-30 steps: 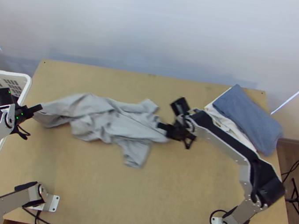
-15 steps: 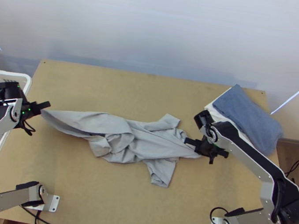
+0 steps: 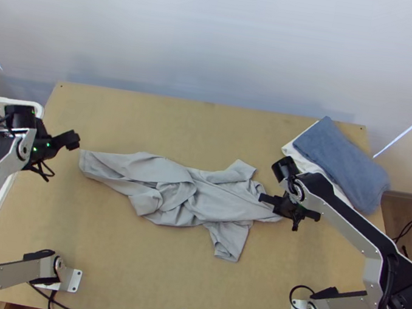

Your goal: Fold the t-shirt

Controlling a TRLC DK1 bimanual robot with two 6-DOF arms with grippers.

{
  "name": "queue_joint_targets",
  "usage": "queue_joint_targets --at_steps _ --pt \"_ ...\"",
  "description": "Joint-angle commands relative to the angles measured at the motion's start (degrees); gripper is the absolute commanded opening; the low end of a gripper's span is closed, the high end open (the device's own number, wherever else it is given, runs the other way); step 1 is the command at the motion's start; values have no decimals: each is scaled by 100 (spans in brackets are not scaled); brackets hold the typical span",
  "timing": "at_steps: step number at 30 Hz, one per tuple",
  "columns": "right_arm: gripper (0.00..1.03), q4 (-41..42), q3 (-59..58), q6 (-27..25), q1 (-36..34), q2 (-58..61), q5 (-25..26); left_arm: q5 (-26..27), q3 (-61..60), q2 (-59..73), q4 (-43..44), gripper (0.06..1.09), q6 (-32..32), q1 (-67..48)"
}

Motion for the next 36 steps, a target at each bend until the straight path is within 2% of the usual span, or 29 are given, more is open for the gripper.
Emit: queue_joint_targets --at_steps 1,9,11,15,21,36 --pt "3 247 -55 18 28 -40 -7 1757 766 330 -989 105 -855 -228" --pt "3 334 -20 44 107 -31 1 1757 230 682 -708 105 -2015 -1854" --pt "3 334 -11 44 107 -31 1 1740 63 805 -690 105 -2753 -1951" --pt "3 334 -11 97 107 -31 1 1450 -69 1034 -268 105 -3254 -1995" --pt "3 352 59 132 98 -31 28 1204 -60 1288 -22 104 -3448 -1810" --pt "3 440 6 132 37 39 160 1212 151 1737 118 103 -3588 -1942"
